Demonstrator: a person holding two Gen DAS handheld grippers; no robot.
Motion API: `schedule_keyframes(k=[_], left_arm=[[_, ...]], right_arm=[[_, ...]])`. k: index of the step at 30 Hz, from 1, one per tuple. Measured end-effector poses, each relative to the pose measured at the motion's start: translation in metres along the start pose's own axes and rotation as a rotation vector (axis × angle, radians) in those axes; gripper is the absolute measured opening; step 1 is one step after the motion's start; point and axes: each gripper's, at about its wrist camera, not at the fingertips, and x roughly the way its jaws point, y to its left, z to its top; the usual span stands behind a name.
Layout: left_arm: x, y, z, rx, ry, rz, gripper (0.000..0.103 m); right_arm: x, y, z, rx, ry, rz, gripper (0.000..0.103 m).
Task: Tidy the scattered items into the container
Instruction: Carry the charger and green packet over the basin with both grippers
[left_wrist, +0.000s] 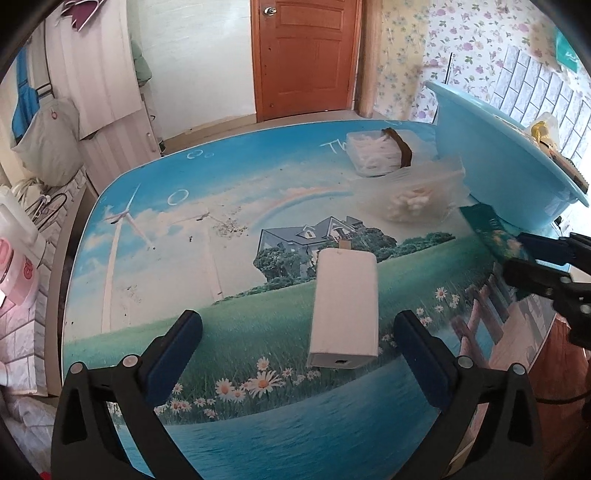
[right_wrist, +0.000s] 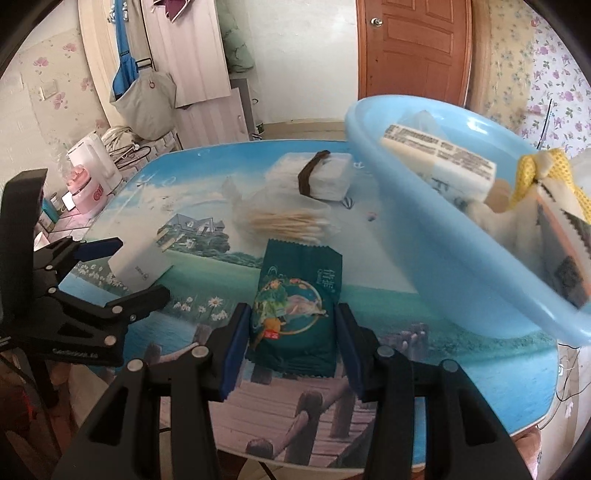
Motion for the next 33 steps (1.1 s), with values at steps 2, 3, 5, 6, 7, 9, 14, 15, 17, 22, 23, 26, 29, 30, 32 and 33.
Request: schedule_keyframes(k=[2, 3, 5, 6, 7, 9, 14, 15, 17, 22, 23, 26, 29, 30, 32, 33], left_arm=[[-0.001, 0.0, -0.001, 0.006, 0.003, -0.006, 0.103], [-0.001, -0.001, -0.001, 0.007, -0.001, -0.005, 0.103], [-0.003, -0.001, -0.002, 0.014, -0.011, -0.01, 0.098], [-0.005, -0.001, -0.003, 0.023, -0.02, -0.02, 0.087], [-0.008, -0.003, -0.003, 0.033, -0.03, -0.027, 0.081], [-0.012, -0.006, -0.004, 0.054, -0.04, -0.041, 0.058], [-0.015, -0.011, -0.003, 0.063, -0.041, -0.046, 0.024], [-0.016, -0.011, -0.003, 0.057, -0.033, -0.04, 0.024], [-0.016, -0.009, -0.002, 0.049, -0.026, -0.041, 0.024], [-0.032, -0.012, 0.002, 0.042, -0.07, -0.021, 0.024], [-0.04, -0.013, 0.006, 0.031, -0.081, -0.037, 0.024], [-0.06, -0.016, 0.018, 0.03, -0.133, -0.051, 0.024], [-0.078, -0.025, 0.033, 0.047, -0.179, -0.044, 0.024], [-0.082, -0.028, 0.039, 0.047, -0.187, -0.046, 0.024], [-0.091, -0.037, 0.049, 0.043, -0.209, -0.067, 0.024], [-0.093, -0.04, 0.053, 0.044, -0.217, -0.076, 0.024]], right_arm=[[-0.007, -0.002, -0.002, 0.008, -0.011, -0.003, 0.045], [-0.01, -0.003, -0.003, 0.011, -0.017, -0.003, 0.045], [-0.016, -0.004, -0.004, 0.014, -0.026, -0.002, 0.045], [-0.018, -0.004, -0.004, 0.013, -0.029, -0.001, 0.045], [-0.02, -0.005, -0.005, 0.012, -0.034, 0.0, 0.045], [-0.025, -0.005, -0.008, 0.012, -0.041, 0.001, 0.045], [-0.033, -0.01, -0.016, 0.022, -0.05, 0.002, 0.045], [-0.034, -0.011, -0.016, 0.023, -0.053, 0.002, 0.045], [-0.037, -0.011, -0.017, 0.026, -0.061, 0.002, 0.045], [-0.052, -0.011, -0.016, 0.024, -0.106, 0.008, 0.045], [-0.056, -0.011, -0.016, 0.021, -0.115, 0.008, 0.045], [-0.065, -0.01, -0.014, 0.017, -0.141, 0.002, 0.045], [-0.079, -0.01, -0.01, 0.015, -0.187, 0.006, 0.045], [-0.083, -0.011, -0.009, 0.012, -0.198, 0.01, 0.045], [-0.093, -0.011, -0.005, 0.01, -0.229, 0.013, 0.045], [-0.098, -0.012, -0.003, 0.013, -0.248, 0.009, 0.045]])
